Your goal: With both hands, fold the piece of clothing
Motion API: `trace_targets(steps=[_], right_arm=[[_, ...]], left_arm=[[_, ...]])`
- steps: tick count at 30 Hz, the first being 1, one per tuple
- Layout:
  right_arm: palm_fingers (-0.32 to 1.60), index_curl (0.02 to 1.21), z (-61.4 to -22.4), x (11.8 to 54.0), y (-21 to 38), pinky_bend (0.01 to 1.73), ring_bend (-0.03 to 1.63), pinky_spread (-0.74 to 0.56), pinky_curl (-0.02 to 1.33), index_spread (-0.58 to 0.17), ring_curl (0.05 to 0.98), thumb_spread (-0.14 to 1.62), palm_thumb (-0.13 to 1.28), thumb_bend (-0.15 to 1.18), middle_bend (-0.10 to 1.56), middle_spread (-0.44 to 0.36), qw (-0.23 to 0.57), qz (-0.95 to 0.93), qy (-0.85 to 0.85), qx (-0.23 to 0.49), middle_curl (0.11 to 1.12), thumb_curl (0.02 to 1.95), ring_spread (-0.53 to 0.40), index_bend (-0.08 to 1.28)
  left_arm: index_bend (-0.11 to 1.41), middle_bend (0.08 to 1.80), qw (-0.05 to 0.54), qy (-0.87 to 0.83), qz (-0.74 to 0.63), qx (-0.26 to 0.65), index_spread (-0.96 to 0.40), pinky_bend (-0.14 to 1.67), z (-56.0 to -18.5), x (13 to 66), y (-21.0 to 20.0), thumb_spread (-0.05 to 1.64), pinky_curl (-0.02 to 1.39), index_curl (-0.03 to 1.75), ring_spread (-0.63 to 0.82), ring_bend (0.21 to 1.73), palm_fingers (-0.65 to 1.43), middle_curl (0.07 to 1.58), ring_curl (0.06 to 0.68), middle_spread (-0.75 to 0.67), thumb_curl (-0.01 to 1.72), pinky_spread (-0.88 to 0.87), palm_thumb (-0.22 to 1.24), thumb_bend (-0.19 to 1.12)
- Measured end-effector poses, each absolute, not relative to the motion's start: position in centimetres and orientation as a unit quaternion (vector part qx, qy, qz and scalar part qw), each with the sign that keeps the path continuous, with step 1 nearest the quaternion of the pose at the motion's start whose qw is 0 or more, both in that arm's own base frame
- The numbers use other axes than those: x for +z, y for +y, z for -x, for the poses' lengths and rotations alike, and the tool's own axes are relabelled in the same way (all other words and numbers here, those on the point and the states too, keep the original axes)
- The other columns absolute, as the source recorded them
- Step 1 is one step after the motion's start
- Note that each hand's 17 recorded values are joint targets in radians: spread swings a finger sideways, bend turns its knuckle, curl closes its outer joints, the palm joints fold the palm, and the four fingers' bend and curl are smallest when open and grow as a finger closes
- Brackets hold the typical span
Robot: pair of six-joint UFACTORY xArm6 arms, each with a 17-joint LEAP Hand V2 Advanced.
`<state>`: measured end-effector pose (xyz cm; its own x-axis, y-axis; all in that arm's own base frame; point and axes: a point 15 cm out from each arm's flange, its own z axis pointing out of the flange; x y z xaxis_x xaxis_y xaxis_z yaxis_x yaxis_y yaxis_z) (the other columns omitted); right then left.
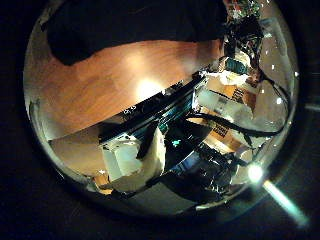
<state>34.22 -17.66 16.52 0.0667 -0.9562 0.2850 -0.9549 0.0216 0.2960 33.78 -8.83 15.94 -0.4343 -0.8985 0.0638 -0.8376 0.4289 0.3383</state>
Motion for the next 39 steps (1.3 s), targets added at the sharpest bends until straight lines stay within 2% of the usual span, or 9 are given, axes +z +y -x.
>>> trace_targets(steps=[11, 18, 19, 23, 27, 31, 36, 38, 39], right_arm=[[1.03, 0.96, -36.6, 25.1, -15.1, 1.33, 1.38, -0.22, 0.71, -0.355, 0.676, 1.2, 0.98, -0.01, 1.22, -0.174, 0.149, -0.715, -0.675, 0.098, 0.84, 0.59, -0.21, 0.95], [1.05, 0.98, -39.1, 31.7, -6.0, 1.31, 1.37, -0.22, 0.74, -0.35, 0.685, 1.19, 0.96, -0.01, 1.21, -0.172, 0.084, -0.774, -0.602, 0.178, 0.85, 0.6, -0.217, 0.94], [1.05, 0.99, -39.5, 32.5, -4.3, 1.31, 1.37, -0.22, 0.74, -0.348, 0.686, 1.18, 0.96, -0.01, 1.21, -0.171, 0.075, -0.784, -0.588, 0.185, 0.85, 0.6, -0.219, 0.94], [1.07, 0.99, -40.6, 35.1, 2.4, 1.29, 1.36, -0.24, 0.75, -0.345, 0.688, 1.17, 0.95, -0.02, 1.2, -0.169, 0.046, -0.816, -0.54, 0.203, 0.85, 0.61, -0.221, 0.93], [1.08, 1.0, -41.3, 34.6, 9.1, 1.28, 1.35, -0.24, 0.75, -0.342, 0.69, 1.16, 0.94, -0.01, 1.2, -0.168, 0.042, -0.847, -0.493, 0.195, 0.85, 0.62, -0.223, 0.93], [1.08, 1.0, -42.4, 31.4, 13.6, 1.27, 1.35, -0.25, 0.76, -0.339, 0.692, 1.15, 0.94, -0.01, 1.19, -0.167, 0.063, -0.866, -0.464, 0.173, 0.85, 0.62, -0.224, 0.93], [1.08, 1.0, -43.5, 26.7, 19.1, 1.27, 1.34, -0.25, 0.77, -0.338, 0.696, 1.16, 0.9, -0.02, 1.19, -0.166, 0.082, -0.885, -0.438, 0.134, 0.85, 0.61, -0.225, 0.92], [1.08, 0.99, -44.2, 25.0, 21.1, 1.25, 1.33, -0.26, 0.76, -0.341, 0.686, 1.17, 0.85, -0.03, 1.18, -0.167, 0.089, -0.891, -0.427, 0.123, 0.84, 0.59, -0.224, 0.89], [1.04, 0.97, -44.4, 24.5, 21.8, 1.21, 1.3, -0.3, 0.74, -0.348, 0.668, 1.18, 0.82, -0.03, 1.15, -0.176, 0.091, -0.894, -0.423, 0.121, 0.82, 0.57, -0.23, 0.82]], left_arm=[[0.17, 0.18, 0.114, -0.841, -0.516, -0.117, 0.0, 0.42, -33.8, 17.1, -9.4, 1.13, 0.33, 0.34, 0.38, 0.67, 0.07, 0.29, 0.225, 0.27, 0.29, 0.42, 0.25, -0.02], [0.17, 0.18, 0.115, -0.834, -0.529, -0.11, -0.01, 0.42, -33.8, 18.6, -7.6, 1.13, 0.33, 0.34, 0.27, 0.73, 0.15, 0.3, 0.241, 0.23, 0.29, 0.35, 0.25, -0.02], [0.16, 0.27, 0.117, -0.829, -0.535, -0.109, -0.01, 0.39, -33.7, 18.9, -7.0, 1.13, 0.32, 0.33, 0.22, 0.73, 0.22, 0.32, 0.237, 0.17, 0.29, 0.31, 0.25, -0.02], [0.17, 0.32, 0.116, -0.81, -0.567, -0.1, -0.03, 0.36, -33.8, 19.9, -4.3, 1.13, 0.31, 0.34, 0.12, 0.74, 0.27, 0.36, 0.248, 0.09, 0.29, 0.24, 0.25, -0.02], [0.18, 0.34, 0.113, -0.78, -0.607, -0.097, -0.03, 0.36, -33.3, 20.3, 0.1, 1.13, 0.32, 0.35, 0.07, 0.74, 0.28, 0.39, 0.25, 0.04, 0.29, 0.21, 0.26, -0.02], [0.18, 0.35, 0.11, -0.761, -0.633, -0.089, -0.03, 0.35, -32.2, 20.8, 3.5, 1.13, 0.32, 0.36, 0.05, 0.74, 0.28, 0.41, 0.252, 0.02, 0.3, 0.19, 0.27, -0.02], [0.18, 0.34, 0.109, -0.749, -0.649, -0.081, -0.04, 0.35, -30.6, 21.1, 5.4, 1.13, 0.32, 0.37, 0.03, 0.74, 0.28, 0.42, 0.254, 0.01, 0.3, 0.17, 0.28, -0.02], [0.19, 0.34, 0.107, -0.748, -0.65, -0.079, -0.04, 0.35, -30.3, 21.3, 5.5, 1.13, 0.32, 0.37, 0.03, 0.74, 0.28, 0.42, 0.254, 0.01, 0.3, 0.17, 0.28, -0.02], [0.18, 0.34, 0.107, -0.747, -0.651, -0.079, -0.04, 0.35, -30.1, 21.3, 5.6, 1.13, 0.33, 0.37, 0.03, 0.73, 0.29, 0.43, 0.254, 0.01, 0.3, 0.17, 0.28, -0.02]])
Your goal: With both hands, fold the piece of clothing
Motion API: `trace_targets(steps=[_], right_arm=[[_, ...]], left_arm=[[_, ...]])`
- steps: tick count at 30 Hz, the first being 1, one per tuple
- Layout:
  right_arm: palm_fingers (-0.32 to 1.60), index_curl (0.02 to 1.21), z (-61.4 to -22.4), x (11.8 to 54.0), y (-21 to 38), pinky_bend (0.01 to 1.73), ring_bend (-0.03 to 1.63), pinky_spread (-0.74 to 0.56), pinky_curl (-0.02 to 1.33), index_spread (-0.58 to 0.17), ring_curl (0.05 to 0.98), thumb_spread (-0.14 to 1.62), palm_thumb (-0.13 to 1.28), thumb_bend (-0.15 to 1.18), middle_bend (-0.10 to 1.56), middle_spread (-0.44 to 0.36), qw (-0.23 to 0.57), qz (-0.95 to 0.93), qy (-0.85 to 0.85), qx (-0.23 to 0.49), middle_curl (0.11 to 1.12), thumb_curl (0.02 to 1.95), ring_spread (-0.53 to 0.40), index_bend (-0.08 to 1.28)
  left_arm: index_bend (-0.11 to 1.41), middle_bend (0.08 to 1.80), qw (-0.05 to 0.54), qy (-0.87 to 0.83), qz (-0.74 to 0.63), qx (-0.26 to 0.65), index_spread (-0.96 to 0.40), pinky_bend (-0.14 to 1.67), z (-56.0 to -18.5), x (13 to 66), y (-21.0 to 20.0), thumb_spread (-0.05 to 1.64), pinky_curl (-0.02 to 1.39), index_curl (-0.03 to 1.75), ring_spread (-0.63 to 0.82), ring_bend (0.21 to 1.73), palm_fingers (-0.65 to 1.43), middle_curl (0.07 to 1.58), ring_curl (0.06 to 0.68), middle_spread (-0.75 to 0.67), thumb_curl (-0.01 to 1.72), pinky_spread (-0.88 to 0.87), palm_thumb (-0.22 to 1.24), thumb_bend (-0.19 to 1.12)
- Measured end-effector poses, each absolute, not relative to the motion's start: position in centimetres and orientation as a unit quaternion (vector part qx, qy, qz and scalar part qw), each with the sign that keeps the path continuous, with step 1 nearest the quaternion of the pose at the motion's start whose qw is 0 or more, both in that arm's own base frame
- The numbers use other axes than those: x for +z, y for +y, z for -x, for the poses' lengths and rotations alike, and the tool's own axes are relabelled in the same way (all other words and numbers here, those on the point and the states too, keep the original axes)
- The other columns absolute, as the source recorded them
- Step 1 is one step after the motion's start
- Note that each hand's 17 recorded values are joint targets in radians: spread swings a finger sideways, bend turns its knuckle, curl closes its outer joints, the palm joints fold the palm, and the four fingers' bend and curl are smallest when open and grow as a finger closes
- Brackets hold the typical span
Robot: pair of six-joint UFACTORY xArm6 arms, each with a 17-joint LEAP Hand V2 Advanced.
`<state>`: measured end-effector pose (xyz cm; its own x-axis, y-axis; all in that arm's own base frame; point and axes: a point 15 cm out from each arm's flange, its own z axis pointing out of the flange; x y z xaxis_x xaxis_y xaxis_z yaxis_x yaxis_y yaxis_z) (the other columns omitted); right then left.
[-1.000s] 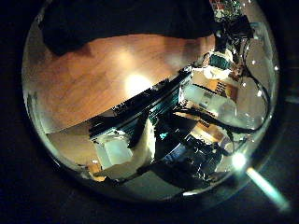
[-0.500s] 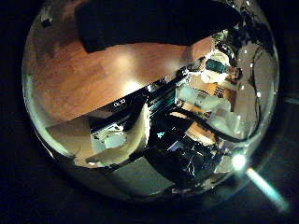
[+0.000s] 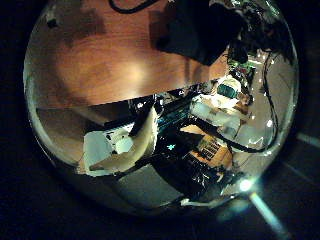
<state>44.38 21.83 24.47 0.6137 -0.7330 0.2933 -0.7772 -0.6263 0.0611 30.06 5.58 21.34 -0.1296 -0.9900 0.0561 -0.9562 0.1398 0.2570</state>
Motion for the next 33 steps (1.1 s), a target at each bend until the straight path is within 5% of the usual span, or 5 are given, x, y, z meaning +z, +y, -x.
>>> trace_targets(steps=[2, 5, 10, 21, 33], right_arm=[[0.87, 0.94, -44.8, 23.9, 22.7, 1.21, 1.3, -0.39, 0.72, -0.37, 0.656, 1.19, 0.79, -0.03, 1.05, -0.225, 0.092, -0.896, -0.418, 0.117, 0.78, 0.54, -0.255, 0.66], [0.32, 0.82, -45.2, 23.9, 23.4, 1.34, 1.29, -0.46, 0.72, -0.415, 0.643, 1.21, 0.75, -0.03, 0.74, -0.318, 0.075, -0.897, -0.419, 0.116, 0.68, 0.5, -0.331, 0.28], [0.01, 0.61, -46.1, 26.4, 24.7, 1.24, 1.06, -0.33, 0.65, -0.458, 0.498, 1.22, 0.74, -0.02, 0.46, -0.306, 0.002, -0.903, -0.416, 0.106, 0.52, 0.45, -0.33, 0.17], [0.11, 0.46, -45.4, 36.4, 19.5, 1.04, 0.9, -0.06, 0.52, -0.444, 0.373, 1.25, 0.7, -0.02, 0.37, -0.233, -0.162, -0.882, -0.44, 0.043, 0.43, 0.39, -0.265, 0.19], [0.26, 0.45, -39.9, 38.9, 3.2, 0.8, 0.84, 0.1, 0.41, -0.45, 0.318, 1.3, 0.75, -0.01, 0.38, -0.196, -0.081, -0.845, -0.528, 0.014, 0.41, 0.38, -0.235, 0.24]], left_arm=[[0.18, 0.34, 0.104, -0.745, -0.654, -0.076, -0.04, 0.35, -29.6, 21.6, 5.7, 1.13, 0.33, 0.38, 0.03, 0.74, 0.29, 0.43, 0.255, 0.01, 0.3, 0.16, 0.29, -0.02], [0.18, 0.34, 0.102, -0.744, -0.657, -0.074, -0.04, 0.35, -29.1, 21.8, 5.4, 1.14, 0.33, 0.38, 0.03, 0.74, 0.29, 0.44, 0.254, 0.0, 0.3, 0.15, 0.29, -0.02], [0.18, 0.34, 0.104, -0.741, -0.659, -0.07, -0.05, 0.35, -28.8, 22.0, 4.8, 1.13, 0.34, 0.38, 0.02, 0.74, 0.3, 0.45, 0.257, -0.01, 0.3, 0.15, 0.28, -0.02], [0.18, 0.34, 0.105, -0.743, -0.657, -0.08, -0.05, 0.36, -28.9, 23.0, 1.2, 1.13, 0.34, 0.39, 0.02, 0.74, 0.29, 0.48, 0.26, -0.01, 0.3, 0.15, 0.26, -0.02], [0.19, 0.31, 0.099, -0.747, -0.65, -0.1, -0.08, 0.36, -29.3, 25.9, -2.8, 1.13, 0.35, 0.41, 0.03, 0.73, 0.31, 0.49, 0.257, -0.02, 0.3, 0.13, 0.25, -0.02]])
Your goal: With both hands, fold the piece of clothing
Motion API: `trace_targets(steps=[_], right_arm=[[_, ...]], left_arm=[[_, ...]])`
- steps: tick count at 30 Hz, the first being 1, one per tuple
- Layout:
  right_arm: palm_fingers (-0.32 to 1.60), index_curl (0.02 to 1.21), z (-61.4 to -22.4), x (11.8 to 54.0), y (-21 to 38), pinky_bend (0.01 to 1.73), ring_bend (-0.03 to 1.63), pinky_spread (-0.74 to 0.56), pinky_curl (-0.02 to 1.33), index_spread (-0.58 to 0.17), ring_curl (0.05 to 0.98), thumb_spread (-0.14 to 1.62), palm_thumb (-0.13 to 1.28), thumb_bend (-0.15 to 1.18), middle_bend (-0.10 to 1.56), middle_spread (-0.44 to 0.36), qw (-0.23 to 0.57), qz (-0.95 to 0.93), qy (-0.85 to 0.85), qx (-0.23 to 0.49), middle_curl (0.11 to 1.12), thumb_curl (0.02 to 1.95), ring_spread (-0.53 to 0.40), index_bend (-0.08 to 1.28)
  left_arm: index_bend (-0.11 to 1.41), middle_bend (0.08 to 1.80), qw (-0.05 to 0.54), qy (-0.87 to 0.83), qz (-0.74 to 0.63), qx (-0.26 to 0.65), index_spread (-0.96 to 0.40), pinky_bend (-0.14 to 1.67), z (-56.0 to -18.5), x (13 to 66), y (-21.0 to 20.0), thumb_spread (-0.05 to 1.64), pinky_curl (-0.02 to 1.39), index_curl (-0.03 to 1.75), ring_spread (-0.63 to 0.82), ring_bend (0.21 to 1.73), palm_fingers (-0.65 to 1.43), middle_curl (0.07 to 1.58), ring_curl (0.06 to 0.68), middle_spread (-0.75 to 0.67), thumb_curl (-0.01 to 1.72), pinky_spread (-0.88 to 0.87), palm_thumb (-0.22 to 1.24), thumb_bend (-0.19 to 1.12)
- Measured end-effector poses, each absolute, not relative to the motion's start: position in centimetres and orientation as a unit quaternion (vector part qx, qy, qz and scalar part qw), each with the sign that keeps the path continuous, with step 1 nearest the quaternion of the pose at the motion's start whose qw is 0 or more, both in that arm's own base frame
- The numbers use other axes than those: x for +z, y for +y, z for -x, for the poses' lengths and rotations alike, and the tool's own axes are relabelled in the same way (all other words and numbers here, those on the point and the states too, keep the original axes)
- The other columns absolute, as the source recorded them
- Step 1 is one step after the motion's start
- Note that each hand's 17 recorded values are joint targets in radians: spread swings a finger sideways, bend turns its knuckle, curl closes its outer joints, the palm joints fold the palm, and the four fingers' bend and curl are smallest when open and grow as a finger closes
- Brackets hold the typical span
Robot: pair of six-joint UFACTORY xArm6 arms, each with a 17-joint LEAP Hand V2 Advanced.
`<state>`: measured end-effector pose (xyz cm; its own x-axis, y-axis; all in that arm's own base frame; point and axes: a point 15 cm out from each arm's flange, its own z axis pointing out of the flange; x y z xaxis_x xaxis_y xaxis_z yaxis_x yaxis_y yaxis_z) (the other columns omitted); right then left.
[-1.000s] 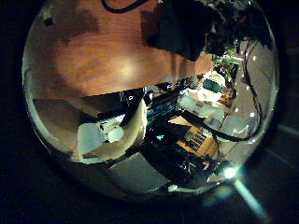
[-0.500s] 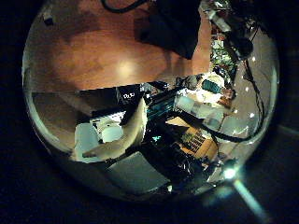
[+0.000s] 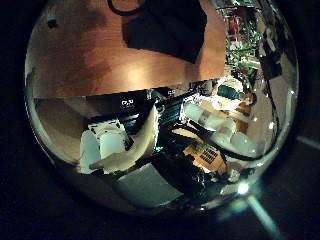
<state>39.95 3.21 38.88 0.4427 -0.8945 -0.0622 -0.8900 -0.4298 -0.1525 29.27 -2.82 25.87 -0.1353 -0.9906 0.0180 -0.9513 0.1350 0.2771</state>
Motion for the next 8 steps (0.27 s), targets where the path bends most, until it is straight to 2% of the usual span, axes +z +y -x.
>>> trace_targets(steps=[8], right_arm=[[0.28, 0.43, -33.6, 36.0, 0.2, 0.7, 0.79, 0.16, 0.35, -0.434, 0.284, 1.33, 0.68, -0.02, 0.37, -0.153, 0.013, 0.842, 0.539, 0.017, 0.39, 0.35, -0.167, 0.21]], left_arm=[[0.19, 0.27, 0.098, -0.744, -0.654, -0.098, -0.09, 0.36, -28.9, 26.1, -2.9, 1.13, 0.35, 0.43, 0.05, 0.71, 0.3, 0.49, 0.248, 0.0, 0.3, 0.13, 0.25, -0.02]])
